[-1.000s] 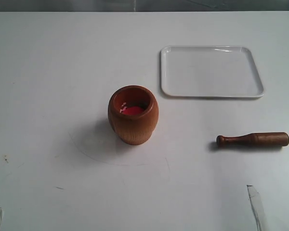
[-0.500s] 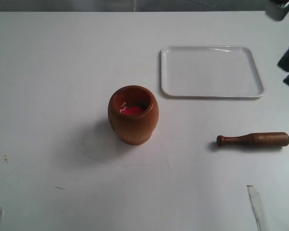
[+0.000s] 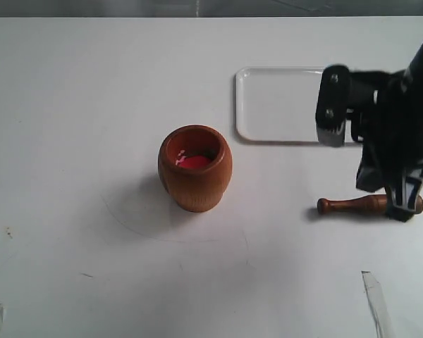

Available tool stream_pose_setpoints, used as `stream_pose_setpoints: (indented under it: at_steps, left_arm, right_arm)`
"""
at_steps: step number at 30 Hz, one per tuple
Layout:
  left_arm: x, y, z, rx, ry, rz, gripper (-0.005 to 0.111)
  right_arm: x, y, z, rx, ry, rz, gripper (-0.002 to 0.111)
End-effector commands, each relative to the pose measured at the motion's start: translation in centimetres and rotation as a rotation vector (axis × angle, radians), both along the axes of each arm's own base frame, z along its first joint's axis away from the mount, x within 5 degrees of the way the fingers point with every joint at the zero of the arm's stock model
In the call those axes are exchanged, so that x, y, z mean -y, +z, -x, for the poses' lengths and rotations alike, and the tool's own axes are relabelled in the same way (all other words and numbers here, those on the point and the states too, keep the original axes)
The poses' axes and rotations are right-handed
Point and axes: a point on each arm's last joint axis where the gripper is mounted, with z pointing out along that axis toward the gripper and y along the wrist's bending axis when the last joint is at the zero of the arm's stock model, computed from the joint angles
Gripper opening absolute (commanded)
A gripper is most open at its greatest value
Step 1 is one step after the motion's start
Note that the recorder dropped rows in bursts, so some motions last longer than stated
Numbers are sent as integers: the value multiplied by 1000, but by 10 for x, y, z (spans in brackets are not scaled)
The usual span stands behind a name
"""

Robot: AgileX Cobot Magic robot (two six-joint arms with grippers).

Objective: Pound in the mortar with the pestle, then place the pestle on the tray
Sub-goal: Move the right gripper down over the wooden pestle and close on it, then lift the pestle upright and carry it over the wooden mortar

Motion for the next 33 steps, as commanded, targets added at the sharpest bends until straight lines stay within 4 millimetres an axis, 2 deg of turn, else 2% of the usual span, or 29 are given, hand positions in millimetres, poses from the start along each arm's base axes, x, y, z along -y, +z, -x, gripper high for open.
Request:
stream_pose_setpoints:
  at_steps: [1, 4, 6, 23, 29, 33]
  left_arm:
    - [1, 0, 0, 4, -6, 15, 0]
    - [1, 0, 0, 4, -6, 15, 0]
    - [1, 0, 0, 4, -6, 15, 0]
    - [1, 0, 0, 4, -6, 15, 0]
    - [1, 0, 0, 4, -6, 15, 0]
    - [1, 0, 0, 4, -6, 15, 0]
  right_arm:
    - [3, -26, 6, 49, 111, -17, 28]
    - [2, -33, 3, 133, 109, -60, 45]
    - [1, -38, 1, 176, 107, -81, 49]
    - [-1, -86, -10, 73, 130, 20, 49]
    - [-3, -92, -15, 106, 146, 21, 41]
    - [-2, -98, -16, 94, 140, 41, 41]
